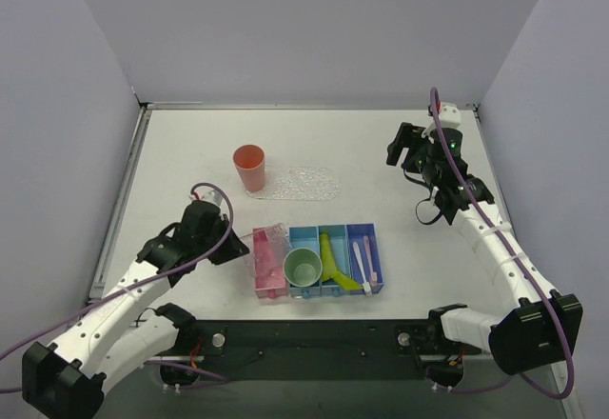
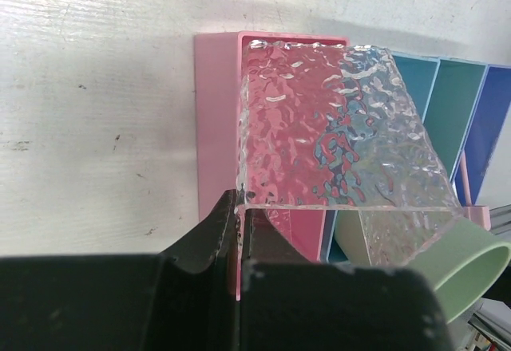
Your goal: Prepare toiletry sets of a toothbrush and toothpaste on the tray
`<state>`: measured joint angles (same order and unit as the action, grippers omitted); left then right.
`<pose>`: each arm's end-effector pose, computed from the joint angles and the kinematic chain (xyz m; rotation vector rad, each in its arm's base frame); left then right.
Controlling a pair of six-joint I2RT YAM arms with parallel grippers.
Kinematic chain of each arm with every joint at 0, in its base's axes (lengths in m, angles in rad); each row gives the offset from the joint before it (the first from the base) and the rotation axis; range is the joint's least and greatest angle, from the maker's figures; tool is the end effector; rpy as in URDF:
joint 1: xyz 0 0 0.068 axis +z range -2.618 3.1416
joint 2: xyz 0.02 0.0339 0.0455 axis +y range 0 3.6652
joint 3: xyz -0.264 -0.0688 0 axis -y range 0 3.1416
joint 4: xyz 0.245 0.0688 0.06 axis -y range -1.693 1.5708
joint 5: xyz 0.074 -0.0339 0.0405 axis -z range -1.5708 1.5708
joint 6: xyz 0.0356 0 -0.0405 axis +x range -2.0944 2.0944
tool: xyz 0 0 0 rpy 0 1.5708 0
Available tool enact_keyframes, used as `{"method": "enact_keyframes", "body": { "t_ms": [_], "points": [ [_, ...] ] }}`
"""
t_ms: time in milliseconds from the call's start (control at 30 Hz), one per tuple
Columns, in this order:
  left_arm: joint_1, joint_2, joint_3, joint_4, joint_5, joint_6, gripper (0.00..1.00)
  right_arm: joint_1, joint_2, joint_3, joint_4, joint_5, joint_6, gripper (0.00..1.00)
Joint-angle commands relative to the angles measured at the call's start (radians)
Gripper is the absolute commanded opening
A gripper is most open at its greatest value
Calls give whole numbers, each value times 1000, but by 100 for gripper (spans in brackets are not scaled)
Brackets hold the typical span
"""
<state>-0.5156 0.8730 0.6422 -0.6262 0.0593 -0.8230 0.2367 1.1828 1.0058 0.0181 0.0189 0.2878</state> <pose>0.1506 -0.0878 0.2354 -0.3613 2.5156 -0.6470 0.2724 0.0650 0.3565 0.0586 1.7429 0.3695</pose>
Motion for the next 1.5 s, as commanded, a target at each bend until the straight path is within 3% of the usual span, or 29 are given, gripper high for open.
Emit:
{"method": "enact_keyframes", "body": {
  "t_ms": [0, 300, 600, 967, 1167, 1467],
  "points": [
    [2, -77, 59, -24, -32, -22, 0, 3, -14, -1, 19, 15, 2, 72],
    [0, -132, 132, -67, -52, -8, 0, 3, -11, 17, 14, 16, 1, 72],
    [0, -154, 301, -124, -136, 51, 0, 19, -11, 94, -41, 27, 2, 72],
    [0, 266, 767, -221, -256, 101, 0, 200, 90, 365, -228, -94, -137, 72],
    [-6, 414, 862, -196, -283, 87, 0, 375, 176, 482, -291, -188, -159, 72],
    [-37, 543, 968, -168, -289, 101, 0, 542, 282, 585, -326, -195, -188, 72]
  ]
}}
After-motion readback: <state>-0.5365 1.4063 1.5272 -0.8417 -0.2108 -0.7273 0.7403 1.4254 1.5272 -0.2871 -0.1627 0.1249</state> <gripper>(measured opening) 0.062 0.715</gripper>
